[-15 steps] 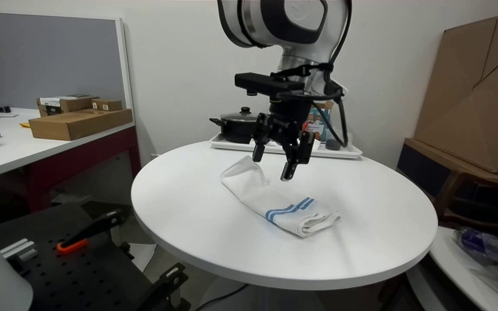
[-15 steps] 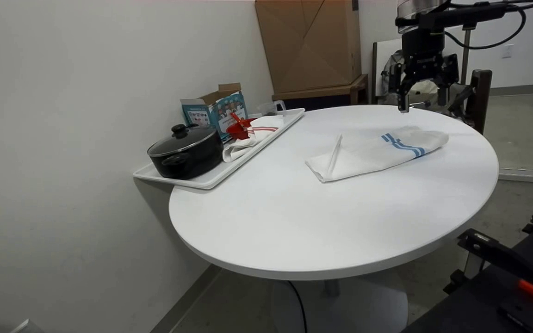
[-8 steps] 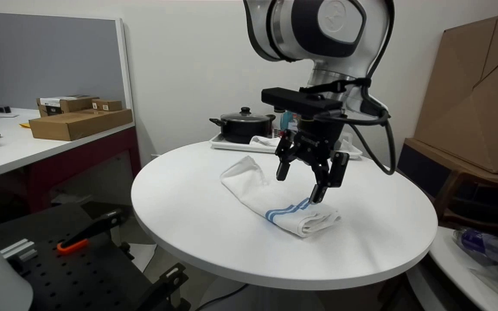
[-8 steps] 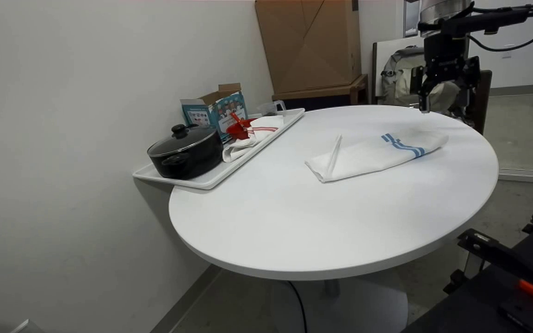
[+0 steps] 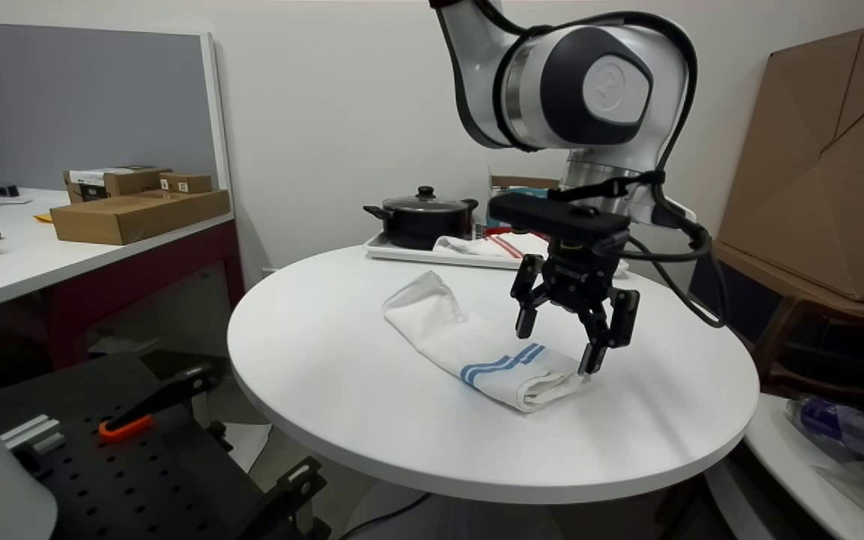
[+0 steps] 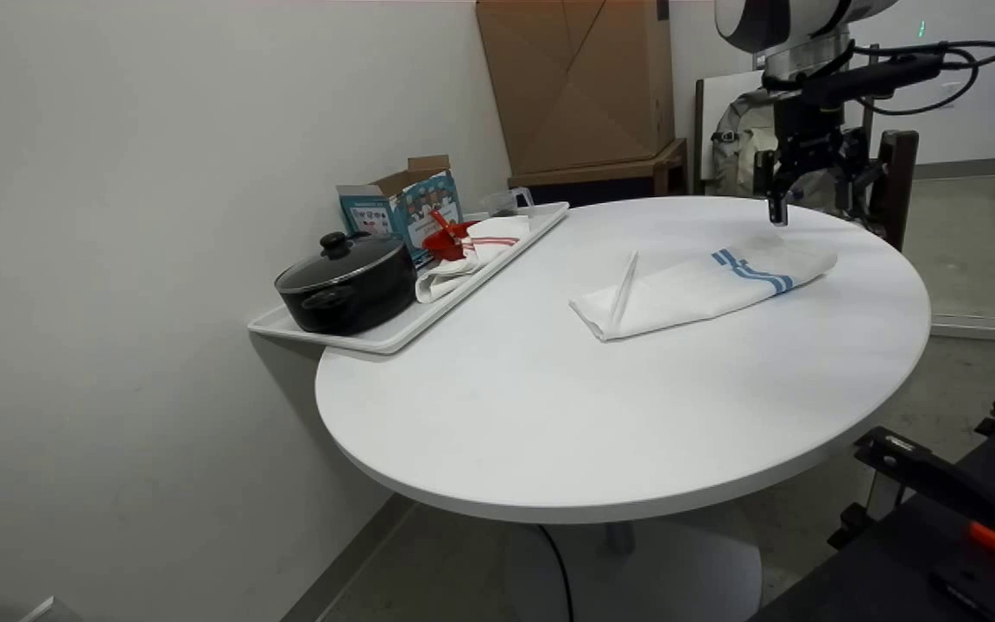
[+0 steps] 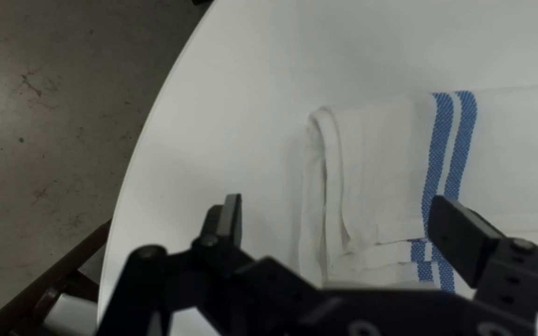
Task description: Fold the bluestripped table cloth
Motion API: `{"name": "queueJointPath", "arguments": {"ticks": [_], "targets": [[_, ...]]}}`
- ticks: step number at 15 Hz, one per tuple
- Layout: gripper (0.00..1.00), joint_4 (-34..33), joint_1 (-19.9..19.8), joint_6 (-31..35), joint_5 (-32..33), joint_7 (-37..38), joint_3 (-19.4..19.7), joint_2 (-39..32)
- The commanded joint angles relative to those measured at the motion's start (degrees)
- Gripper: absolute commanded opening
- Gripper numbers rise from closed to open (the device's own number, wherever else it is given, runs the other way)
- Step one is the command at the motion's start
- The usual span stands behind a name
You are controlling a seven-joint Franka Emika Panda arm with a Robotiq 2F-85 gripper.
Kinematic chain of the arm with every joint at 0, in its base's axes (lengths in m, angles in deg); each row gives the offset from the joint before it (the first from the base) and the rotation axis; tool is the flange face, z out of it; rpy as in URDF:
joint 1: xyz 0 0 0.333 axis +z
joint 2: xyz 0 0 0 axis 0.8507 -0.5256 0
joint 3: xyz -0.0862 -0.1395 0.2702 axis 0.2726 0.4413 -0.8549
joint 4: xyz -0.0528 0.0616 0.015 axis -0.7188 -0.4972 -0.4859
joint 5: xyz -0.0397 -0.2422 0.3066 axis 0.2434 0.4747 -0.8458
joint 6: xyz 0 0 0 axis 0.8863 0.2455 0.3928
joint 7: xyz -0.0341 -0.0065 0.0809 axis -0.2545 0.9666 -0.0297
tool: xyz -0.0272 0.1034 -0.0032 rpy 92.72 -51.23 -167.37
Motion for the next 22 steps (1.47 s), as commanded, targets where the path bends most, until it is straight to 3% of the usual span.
{"name": "queueJointPath", "arguments": {"ticks": [1,5,6,8,11,13,14,17,21,22], "targets": [[1.00,-2.54,-0.79,3.63,0.80,0.93,0.21,-4.25],[0.98,-1.40,-2.61,8.36,-0.64,0.70,-0.13,-6.07],[0.74,-1.05,-3.23,9.44,-1.22,0.51,-0.48,-6.31],[0.68,-0.62,-3.93,10.94,-1.61,0.41,-0.81,-6.70],[0.44,-0.23,-4.47,12.35,-1.78,0.22,-1.31,-6.82],[0.34,-0.33,-4.72,12.71,-2.04,0.00,-1.90,-6.79],[0.60,-0.46,-4.79,12.75,-2.19,-0.15,-2.26,-6.66],[0.73,-0.56,-4.86,12.73,-2.54,-0.28,-2.98,-5.56],[0.99,-0.25,-5.10,12.44,-3.42,-0.21,-3.14,-1.88],[1.00,-0.26,-5.17,12.41,-3.83,-0.35,-3.18,-1.09]]}}
